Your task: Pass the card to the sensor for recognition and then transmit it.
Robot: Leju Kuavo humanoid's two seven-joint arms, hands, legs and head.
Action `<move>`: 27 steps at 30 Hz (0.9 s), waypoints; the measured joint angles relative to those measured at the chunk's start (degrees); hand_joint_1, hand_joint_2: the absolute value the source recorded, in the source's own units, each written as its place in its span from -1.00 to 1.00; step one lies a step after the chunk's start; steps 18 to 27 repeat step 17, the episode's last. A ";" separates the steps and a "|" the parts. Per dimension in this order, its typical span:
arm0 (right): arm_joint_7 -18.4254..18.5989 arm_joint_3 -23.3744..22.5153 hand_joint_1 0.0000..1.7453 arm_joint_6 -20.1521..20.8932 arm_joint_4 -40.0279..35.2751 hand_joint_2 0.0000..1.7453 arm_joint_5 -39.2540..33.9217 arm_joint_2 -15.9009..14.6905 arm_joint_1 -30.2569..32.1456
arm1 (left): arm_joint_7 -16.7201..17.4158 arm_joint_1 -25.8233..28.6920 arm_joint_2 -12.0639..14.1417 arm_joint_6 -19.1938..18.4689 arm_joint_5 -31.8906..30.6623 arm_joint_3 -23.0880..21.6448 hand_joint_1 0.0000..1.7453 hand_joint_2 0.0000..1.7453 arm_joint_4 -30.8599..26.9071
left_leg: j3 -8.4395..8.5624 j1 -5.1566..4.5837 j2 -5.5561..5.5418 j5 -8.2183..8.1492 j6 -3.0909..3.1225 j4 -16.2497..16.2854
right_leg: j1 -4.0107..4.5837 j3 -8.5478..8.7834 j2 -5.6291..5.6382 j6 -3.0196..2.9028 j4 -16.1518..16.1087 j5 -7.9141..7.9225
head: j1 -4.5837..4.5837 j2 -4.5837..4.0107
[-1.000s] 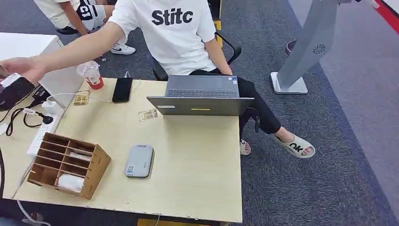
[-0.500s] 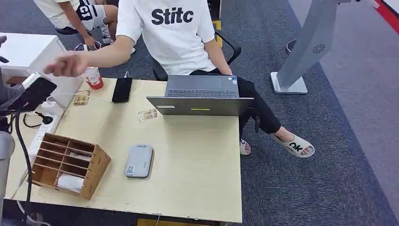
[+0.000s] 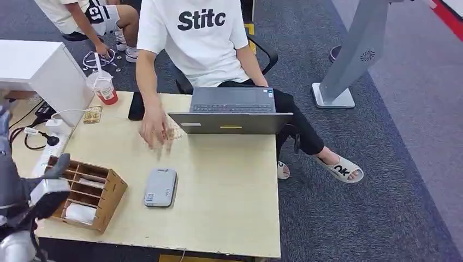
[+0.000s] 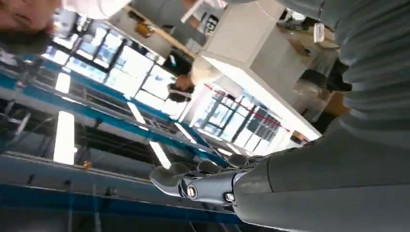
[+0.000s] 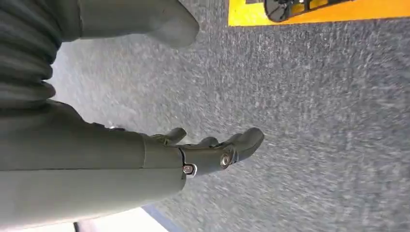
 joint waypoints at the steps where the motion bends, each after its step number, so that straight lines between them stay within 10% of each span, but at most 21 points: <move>1: -0.04 -0.37 -1.00 -0.15 0.00 1.00 -0.07 0.02 0.10 | -1.33 3.18 -0.61 0.66 0.37 0.68 -1.00 1.00 -1.60 | -0.05 0.00 0.02 0.00 0.01 0.01 | 0.00 -0.07 0.00 0.01 -0.03 -0.01 | 0.00 0.00; 8: 0.05 -2.60 -1.00 -1.33 0.00 1.00 -0.37 0.44 0.30 | -13.07 20.71 -10.59 -0.57 14.23 13.43 -1.00 1.00 -10.13 | -0.17 0.00 -0.15 -0.13 0.09 0.00 | -0.01 0.01 -0.18 0.18 -0.15 -0.16 | 0.13 0.00; 11: -1.51 -3.63 -1.00 -1.59 0.00 1.00 -0.18 0.50 0.15 | -17.69 20.88 -19.13 -13.59 20.67 29.29 -1.00 1.00 -10.62 | -0.16 0.00 -0.21 -0.11 0.12 0.00 | -0.01 0.05 -0.31 0.19 -0.16 -0.16 | 0.24 0.00; 17: -2.23 -4.31 -1.00 -1.99 0.00 1.00 0.61 0.50 0.09 | -18.77 17.24 -28.04 -13.22 20.26 52.12 -1.00 1.00 -6.81 | -0.07 0.00 -0.32 -0.07 0.13 0.00 | 0.00 0.12 -0.38 0.18 -0.16 -0.15 | 0.20 0.00; 27: -2.23 -4.31 -1.00 -1.99 0.00 1.00 0.61 0.50 0.09 | -18.77 17.24 -28.04 -13.22 20.26 52.12 -1.00 1.00 -6.81 | -0.07 0.00 -0.32 -0.07 0.13 0.00 | 0.00 0.12 -0.38 0.18 -0.16 -0.15 | 0.20 0.00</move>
